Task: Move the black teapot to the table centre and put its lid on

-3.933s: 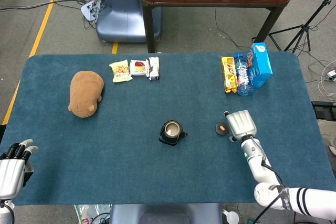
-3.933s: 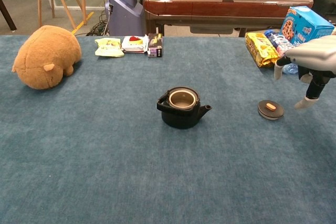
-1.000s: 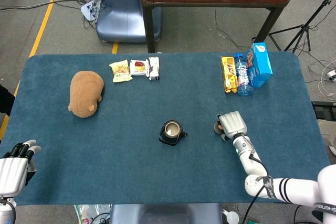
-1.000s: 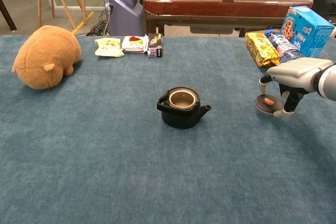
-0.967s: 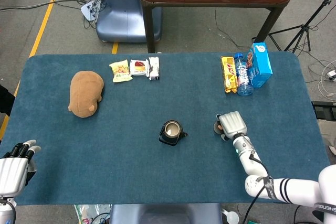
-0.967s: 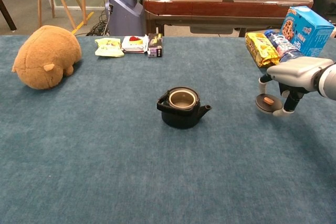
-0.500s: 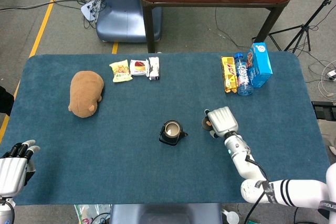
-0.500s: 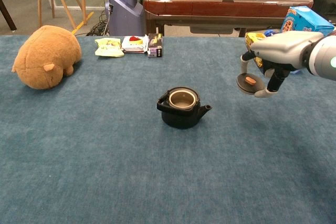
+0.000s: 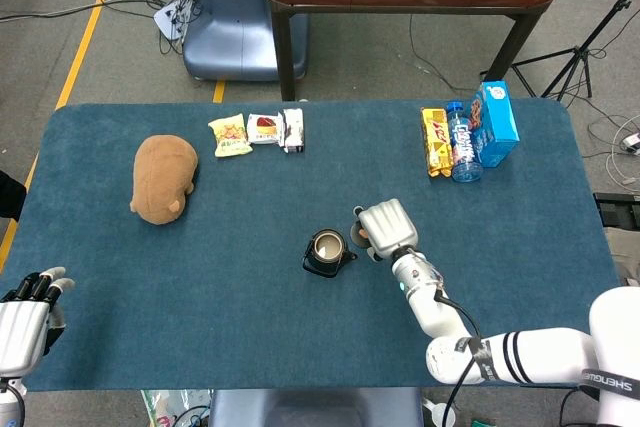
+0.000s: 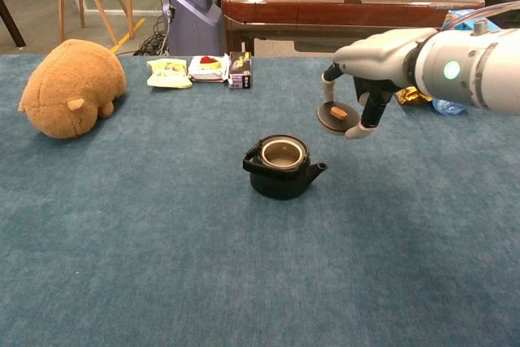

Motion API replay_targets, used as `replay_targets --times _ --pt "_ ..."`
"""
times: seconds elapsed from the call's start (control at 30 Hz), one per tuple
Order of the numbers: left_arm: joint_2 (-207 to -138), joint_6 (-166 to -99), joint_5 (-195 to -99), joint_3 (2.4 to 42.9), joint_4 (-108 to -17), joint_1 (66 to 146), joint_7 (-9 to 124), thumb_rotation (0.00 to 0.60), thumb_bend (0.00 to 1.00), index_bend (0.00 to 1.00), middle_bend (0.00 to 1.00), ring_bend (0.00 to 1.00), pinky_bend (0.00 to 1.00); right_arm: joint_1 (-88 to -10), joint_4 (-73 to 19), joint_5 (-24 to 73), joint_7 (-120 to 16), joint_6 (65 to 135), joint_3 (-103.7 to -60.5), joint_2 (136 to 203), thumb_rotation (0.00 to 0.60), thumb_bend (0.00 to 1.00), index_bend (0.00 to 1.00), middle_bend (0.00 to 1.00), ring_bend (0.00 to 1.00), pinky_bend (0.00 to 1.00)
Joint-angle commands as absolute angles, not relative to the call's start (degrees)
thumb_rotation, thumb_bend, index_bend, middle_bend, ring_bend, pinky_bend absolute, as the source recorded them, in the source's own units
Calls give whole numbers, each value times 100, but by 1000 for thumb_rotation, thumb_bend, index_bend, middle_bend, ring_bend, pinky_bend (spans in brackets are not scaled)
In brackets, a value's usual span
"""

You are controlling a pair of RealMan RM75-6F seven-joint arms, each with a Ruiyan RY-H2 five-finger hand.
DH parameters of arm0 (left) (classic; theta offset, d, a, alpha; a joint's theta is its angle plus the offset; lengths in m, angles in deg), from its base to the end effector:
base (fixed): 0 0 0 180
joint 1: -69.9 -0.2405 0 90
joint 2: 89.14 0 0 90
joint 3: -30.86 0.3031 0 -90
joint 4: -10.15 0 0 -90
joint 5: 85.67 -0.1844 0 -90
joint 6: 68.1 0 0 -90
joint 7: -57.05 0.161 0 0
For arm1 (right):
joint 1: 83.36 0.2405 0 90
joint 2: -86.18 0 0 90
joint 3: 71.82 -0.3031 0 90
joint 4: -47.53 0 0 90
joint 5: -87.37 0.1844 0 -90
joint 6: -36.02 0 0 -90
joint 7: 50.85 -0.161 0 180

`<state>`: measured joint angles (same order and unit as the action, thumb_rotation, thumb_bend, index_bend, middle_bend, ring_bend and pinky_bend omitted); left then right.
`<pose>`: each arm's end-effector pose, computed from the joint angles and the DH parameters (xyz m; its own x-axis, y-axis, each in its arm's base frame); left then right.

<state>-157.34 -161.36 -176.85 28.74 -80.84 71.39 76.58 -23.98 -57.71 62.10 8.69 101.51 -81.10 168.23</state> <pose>-0.3339 0.1758 0.1937 0.6419 -0.1122 0.7585 0.7627 -0.0085 -0.6467 -0.1110 -0.3966 0.0300 0.7395 -0.2793 0.6125 -0.6725 -0.3490 0.6527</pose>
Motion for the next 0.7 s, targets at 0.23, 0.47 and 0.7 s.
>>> replay_targets --times 0.23,0.47,0.7 --pt "-15693 -16222 -17733 2887 -8070 7095 7551 600 764 393 295 262 541 -1944 -5463 6634 1166 10132 -8183 17365 600 301 410 968 906 917" --pt "-15645 -16293 -17736 2871 -8043 7059 7418 600 764 393 295 262 541 -1730 -5142 6811 1161 10040 -8231 17652 600 301 414 968 906 917" --pt "-15620 -16298 -17704 2849 -8035 7050 7340 600 764 394 295 262 541 -1641 -5013 6867 1105 9989 -8211 17725 600 301 415 968 906 917"
